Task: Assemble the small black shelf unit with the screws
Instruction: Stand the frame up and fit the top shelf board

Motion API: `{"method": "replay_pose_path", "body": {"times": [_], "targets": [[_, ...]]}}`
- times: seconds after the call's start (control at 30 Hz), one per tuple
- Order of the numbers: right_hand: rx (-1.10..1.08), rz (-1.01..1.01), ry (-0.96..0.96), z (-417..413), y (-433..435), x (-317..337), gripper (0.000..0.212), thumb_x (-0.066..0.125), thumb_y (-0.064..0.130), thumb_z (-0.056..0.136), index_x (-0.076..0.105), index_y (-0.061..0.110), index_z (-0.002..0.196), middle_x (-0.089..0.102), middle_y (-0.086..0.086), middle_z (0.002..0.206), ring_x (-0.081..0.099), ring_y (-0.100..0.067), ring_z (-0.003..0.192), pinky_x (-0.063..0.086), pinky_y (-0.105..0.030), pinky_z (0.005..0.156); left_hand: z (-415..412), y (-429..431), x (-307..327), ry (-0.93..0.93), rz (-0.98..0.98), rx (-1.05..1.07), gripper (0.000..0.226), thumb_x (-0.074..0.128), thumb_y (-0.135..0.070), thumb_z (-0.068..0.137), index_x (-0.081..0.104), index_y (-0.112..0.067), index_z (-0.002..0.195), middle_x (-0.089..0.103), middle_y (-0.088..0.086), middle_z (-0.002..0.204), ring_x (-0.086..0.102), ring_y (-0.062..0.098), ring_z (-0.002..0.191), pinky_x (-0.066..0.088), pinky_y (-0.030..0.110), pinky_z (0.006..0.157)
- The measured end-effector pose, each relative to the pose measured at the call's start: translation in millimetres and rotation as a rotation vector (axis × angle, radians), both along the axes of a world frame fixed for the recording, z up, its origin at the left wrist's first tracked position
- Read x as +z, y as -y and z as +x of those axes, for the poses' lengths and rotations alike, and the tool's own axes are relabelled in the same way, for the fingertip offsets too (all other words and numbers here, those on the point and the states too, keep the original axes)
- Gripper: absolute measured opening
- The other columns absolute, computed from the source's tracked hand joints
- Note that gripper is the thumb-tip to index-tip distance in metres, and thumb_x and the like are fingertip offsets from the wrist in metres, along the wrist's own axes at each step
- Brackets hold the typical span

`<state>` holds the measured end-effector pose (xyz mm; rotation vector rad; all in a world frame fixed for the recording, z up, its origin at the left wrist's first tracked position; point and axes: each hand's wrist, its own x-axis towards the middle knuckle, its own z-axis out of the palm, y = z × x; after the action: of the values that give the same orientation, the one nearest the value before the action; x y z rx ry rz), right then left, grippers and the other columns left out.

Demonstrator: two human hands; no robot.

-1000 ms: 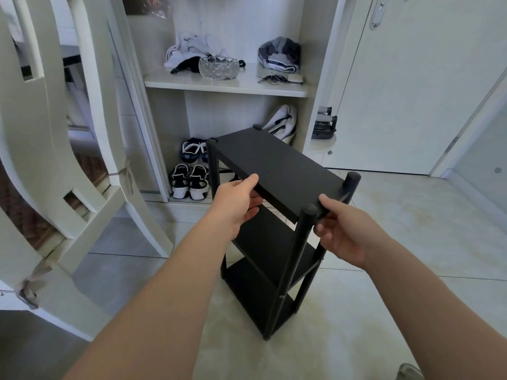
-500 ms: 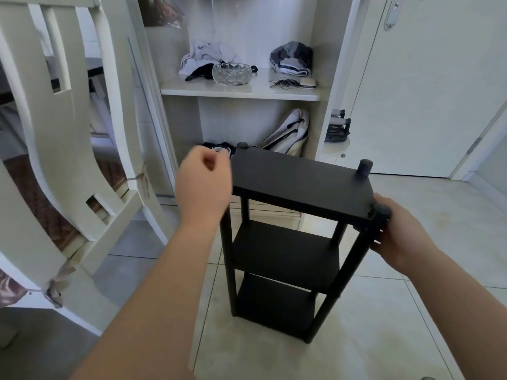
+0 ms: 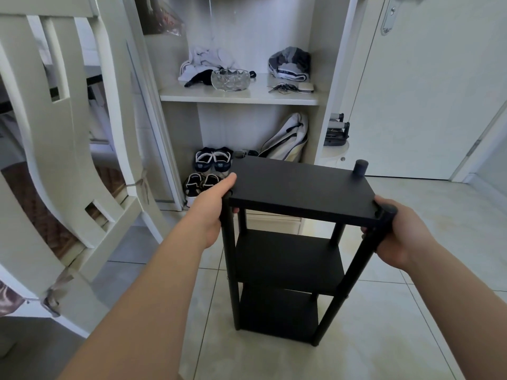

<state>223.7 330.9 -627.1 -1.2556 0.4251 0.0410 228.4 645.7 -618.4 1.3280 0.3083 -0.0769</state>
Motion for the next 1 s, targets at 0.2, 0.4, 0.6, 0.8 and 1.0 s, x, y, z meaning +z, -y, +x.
{"method": "replay_pose_path", "body": {"times": [0.2, 0.4, 0.6, 0.8, 1.0], "targets": [[0.001, 0.009, 0.008, 2, 3, 0, 0.012, 0.058, 0.027, 0.098, 0.062, 0.016, 0.095, 0.056, 0.001, 0.064, 0.045, -0.019, 0.055, 0.041, -0.031, 0.064, 8, 2, 9, -0.075, -0.083, 0.014, 0.014, 0.067, -0.027, 0.091, 0.071, -0.016, 0.099, 0.078, -0.002, 0.086, 0.074, 0.013, 0.074, 0.052, 0.028, 0.074], [0.011, 0.008, 0.010, 3, 8, -2, 0.013, 0.060, 0.027, 0.097, 0.061, 0.017, 0.088, 0.055, 0.000, 0.063, 0.045, -0.020, 0.054, 0.041, -0.032, 0.064, 11, -2, 13, -0.176, -0.120, -0.040, 0.019, 0.068, -0.033, 0.090, 0.070, -0.017, 0.100, 0.077, -0.002, 0.082, 0.073, 0.013, 0.064, 0.054, 0.023, 0.054], [0.017, 0.026, 0.001, 6, 12, -3, 0.014, 0.059, 0.024, 0.096, 0.060, 0.017, 0.084, 0.056, 0.000, 0.064, 0.049, -0.018, 0.052, 0.041, -0.031, 0.063, 8, -1, 10, -0.204, -0.084, -0.044, 0.018, 0.063, -0.030, 0.094, 0.068, -0.015, 0.101, 0.077, -0.001, 0.081, 0.074, 0.015, 0.065, 0.052, 0.030, 0.060], [-0.006, 0.030, -0.054, 8, 12, -5, 0.011, 0.060, 0.022, 0.095, 0.059, 0.018, 0.085, 0.056, 0.002, 0.068, 0.049, -0.017, 0.059, 0.040, -0.032, 0.066, 1, 0, 1, -0.208, -0.104, -0.027, 0.024, 0.061, -0.027, 0.095, 0.069, -0.011, 0.111, 0.078, 0.005, 0.099, 0.076, 0.020, 0.086, 0.056, 0.034, 0.078], [-0.033, 0.033, -0.060, 6, 9, -3, 0.011, 0.062, 0.023, 0.093, 0.061, 0.019, 0.083, 0.060, 0.004, 0.060, 0.053, -0.015, 0.054, 0.042, -0.030, 0.065, 3, 5, -1, -0.178, -0.115, 0.003, 0.021, 0.061, -0.028, 0.095, 0.069, -0.010, 0.105, 0.078, 0.005, 0.090, 0.076, 0.018, 0.075, 0.056, 0.033, 0.074]]}}
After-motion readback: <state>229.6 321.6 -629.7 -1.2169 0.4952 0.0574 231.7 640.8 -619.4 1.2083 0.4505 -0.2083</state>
